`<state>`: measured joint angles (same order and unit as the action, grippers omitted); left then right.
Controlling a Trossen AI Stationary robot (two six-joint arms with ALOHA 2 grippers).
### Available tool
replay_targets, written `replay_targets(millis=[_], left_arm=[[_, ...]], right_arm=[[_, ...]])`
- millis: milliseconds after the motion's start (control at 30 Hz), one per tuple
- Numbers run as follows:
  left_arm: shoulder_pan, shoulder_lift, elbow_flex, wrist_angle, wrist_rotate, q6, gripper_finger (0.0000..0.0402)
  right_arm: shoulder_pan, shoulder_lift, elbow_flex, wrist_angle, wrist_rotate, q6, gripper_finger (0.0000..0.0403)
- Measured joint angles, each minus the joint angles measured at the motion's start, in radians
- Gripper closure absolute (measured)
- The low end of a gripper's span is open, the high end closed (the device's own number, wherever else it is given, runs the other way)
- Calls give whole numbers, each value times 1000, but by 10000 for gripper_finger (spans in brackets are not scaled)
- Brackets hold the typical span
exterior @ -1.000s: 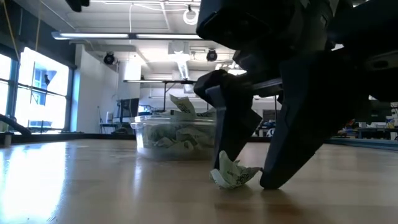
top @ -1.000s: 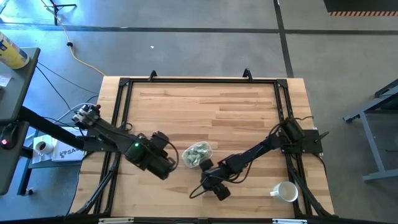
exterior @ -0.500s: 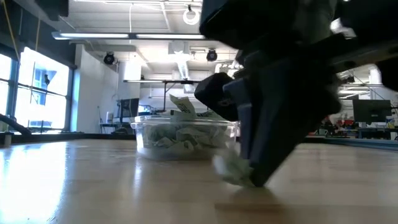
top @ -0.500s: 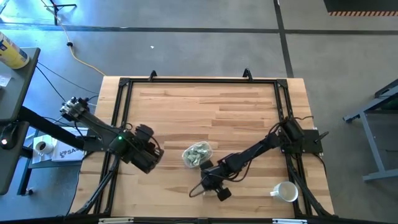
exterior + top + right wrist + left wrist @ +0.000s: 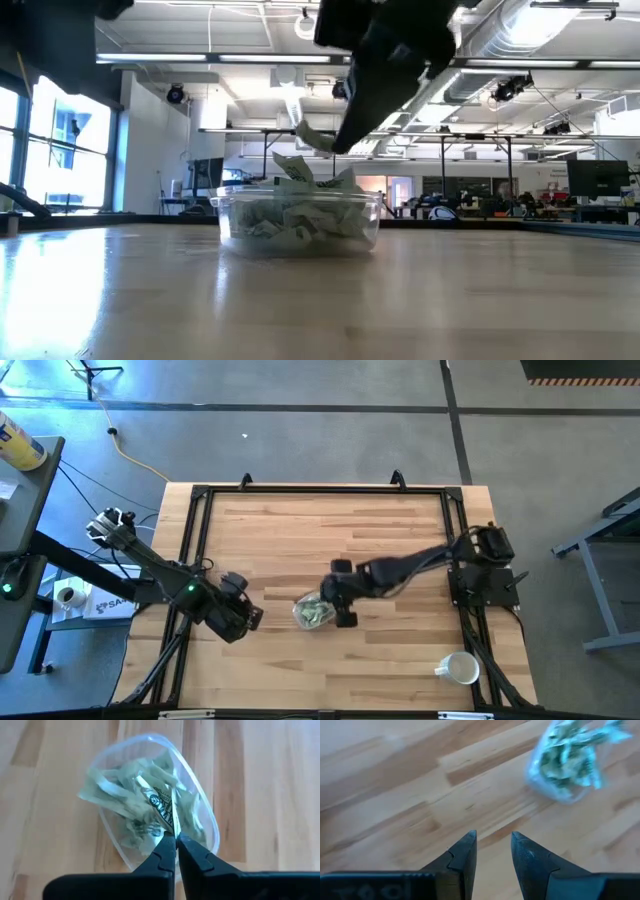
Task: Pick and place Stevia / Truvia into bins
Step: Put the green stevia packet into the transparent bin, then return to Home Position
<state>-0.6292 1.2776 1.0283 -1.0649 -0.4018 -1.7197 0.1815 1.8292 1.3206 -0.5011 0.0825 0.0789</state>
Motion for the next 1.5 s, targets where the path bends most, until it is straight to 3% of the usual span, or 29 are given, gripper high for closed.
replay_targets(millis=[233,467,600,767,967,1133,1400,1500], left_arm=[[0,-42,-165,298,-24,48,247],[1,-47,-206,448,-56,167,247],[17,-47,-207,514,-110,261,247],[89,-47,-208,586,-103,368,247],[190,-45,-208,742,13,561,247],[264,5,-207,942,157,691,247],[323,37,-197,1003,178,632,247],[341,14,-192,994,308,557,247]], right_arm=[[-77,98,-1,19,-177,-1,383],[-79,92,1,42,-87,-8,359],[-88,84,26,33,-86,-33,327],[-92,83,84,-44,-70,-46,276],[-67,41,107,-193,-52,-54,218],[8,-70,20,-246,22,-60,204],[115,-296,-215,-269,134,129,213],[142,-383,-238,-307,147,214,214]])
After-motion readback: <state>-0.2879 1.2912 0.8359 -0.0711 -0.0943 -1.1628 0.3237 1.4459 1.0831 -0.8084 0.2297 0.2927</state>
